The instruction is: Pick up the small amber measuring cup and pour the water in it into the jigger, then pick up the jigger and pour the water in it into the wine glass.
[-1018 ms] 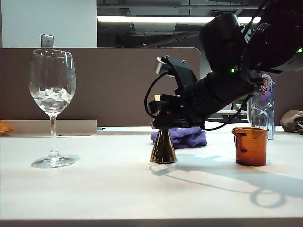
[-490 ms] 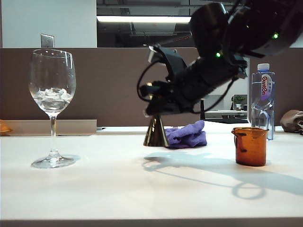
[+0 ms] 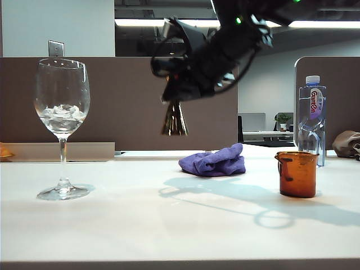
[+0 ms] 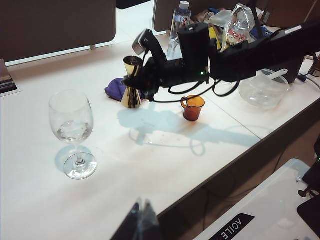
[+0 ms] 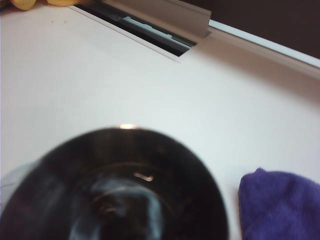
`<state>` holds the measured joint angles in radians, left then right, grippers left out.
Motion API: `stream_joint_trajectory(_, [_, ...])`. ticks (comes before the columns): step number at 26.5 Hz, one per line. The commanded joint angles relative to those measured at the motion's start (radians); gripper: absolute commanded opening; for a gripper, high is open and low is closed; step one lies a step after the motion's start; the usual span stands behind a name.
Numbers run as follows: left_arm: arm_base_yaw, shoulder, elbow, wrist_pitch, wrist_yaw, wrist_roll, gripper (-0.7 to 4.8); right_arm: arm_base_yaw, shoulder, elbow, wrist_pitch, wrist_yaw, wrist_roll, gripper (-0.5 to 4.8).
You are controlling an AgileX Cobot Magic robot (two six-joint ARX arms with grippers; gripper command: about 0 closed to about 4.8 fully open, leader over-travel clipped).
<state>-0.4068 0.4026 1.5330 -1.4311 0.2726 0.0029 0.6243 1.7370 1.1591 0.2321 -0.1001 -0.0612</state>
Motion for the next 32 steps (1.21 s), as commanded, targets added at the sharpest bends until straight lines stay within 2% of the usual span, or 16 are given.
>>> stream_joint_trajectory(1, [-0.001, 0.001, 0.003, -0.003, 0.001, -0.003, -0.02, 0.021, -0.011, 0.068, -0.062, 0.047, -0.040, -0.01])
stream_joint_trajectory(13, [-0.001, 0.001, 0.003, -0.003, 0.001, -0.003, -0.02, 0.134, -0.009, 0.257, -0.224, 0.118, -0.134, -0.01])
stream_joint_trajectory(23, [-0.001, 0.001, 0.003, -0.003, 0.001, -0.003, -0.02, 0.169, 0.017, 0.325, -0.266, 0.129, -0.176, -0.01])
stream_joint_trajectory(32, [-0.001, 0.001, 0.003, -0.003, 0.001, -0.003, -0.02, 0.206, 0.106, 0.468, -0.363, 0.152, -0.216, -0.01])
